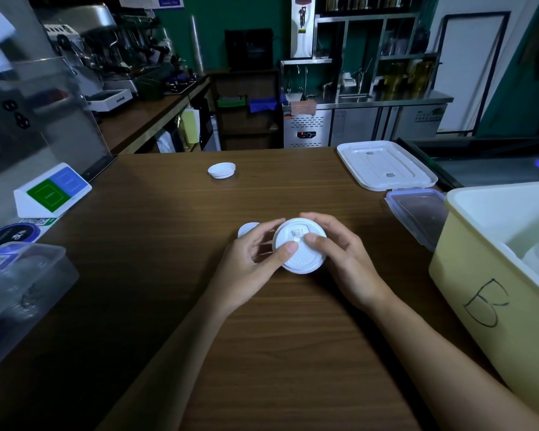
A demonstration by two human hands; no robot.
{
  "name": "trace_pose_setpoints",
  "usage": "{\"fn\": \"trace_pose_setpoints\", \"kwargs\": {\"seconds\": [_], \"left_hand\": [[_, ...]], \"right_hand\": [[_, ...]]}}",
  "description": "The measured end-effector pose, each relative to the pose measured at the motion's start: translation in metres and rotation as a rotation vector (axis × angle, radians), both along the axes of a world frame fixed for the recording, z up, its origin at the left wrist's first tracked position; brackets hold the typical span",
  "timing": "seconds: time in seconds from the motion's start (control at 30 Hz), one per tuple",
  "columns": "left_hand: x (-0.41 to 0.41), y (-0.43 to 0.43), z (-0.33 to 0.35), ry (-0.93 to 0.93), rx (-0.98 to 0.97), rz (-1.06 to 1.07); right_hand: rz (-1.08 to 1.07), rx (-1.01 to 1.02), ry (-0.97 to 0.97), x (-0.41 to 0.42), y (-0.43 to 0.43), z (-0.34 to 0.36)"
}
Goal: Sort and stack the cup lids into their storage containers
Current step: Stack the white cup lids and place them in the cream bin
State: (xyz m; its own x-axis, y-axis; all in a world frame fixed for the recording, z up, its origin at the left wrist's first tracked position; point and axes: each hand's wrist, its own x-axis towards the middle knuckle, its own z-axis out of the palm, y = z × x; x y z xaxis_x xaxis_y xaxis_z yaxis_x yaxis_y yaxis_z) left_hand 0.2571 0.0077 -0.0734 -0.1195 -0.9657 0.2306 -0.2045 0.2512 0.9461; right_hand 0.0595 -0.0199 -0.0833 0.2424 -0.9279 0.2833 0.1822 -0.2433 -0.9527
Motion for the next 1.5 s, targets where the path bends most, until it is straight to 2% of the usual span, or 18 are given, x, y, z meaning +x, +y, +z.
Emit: {"fn": "trace_pose_setpoints", "kwargs": {"seconds": [0.13, 0.27, 0.37, 0.57, 0.67, 0.77, 0.87, 1.13, 1.3, 1.4, 1.5], "left_hand": [[0.001, -0.001, 0.001, 0.040, 0.004, 0.029], [-0.001, 0.000, 0.000, 0.079, -0.026, 0.098], [-0.001, 0.001, 0.000, 0.042, -0.052, 0.145], [0.022, -0.003, -0.002, -0.462, -0.371, 0.285], [0.034, -0.009, -0.009, -0.656, -0.358, 0.241], [0.041, -0.012, -0.014, -0.780, -0.350, 0.181], [0.043, -0.015, -0.014, -0.813, -0.374, 0.176], [0.036, -0.013, -0.007, -0.647, -0.342, 0.302], [0.024, -0.006, 0.008, -0.152, -0.220, 0.400], [0.017, -0.002, 0.014, 0.159, -0.052, 0.262], [0.006, 0.001, 0.010, 0.236, 0.064, 0.160]], "right_hand": [[0.038, 0.008, -0.008, 0.001, 0.000, 0.001], [0.035, -0.067, 0.118, 0.001, 0.002, 0.004], [0.017, -0.097, 0.145, -0.001, 0.003, 0.005], [-0.064, -0.124, 0.177, -0.005, -0.003, 0.003], [-0.094, -0.106, 0.185, -0.007, -0.005, 0.001], [-0.128, -0.086, 0.195, -0.008, -0.006, -0.001], [-0.161, -0.071, 0.207, -0.010, -0.010, -0.003], [-0.205, -0.068, 0.213, -0.008, -0.009, -0.003], [-0.258, -0.057, 0.229, -0.007, -0.010, -0.007], [-0.259, -0.084, 0.246, -0.008, -0.012, -0.011], [-0.246, -0.118, 0.247, -0.006, -0.013, -0.013]]}}
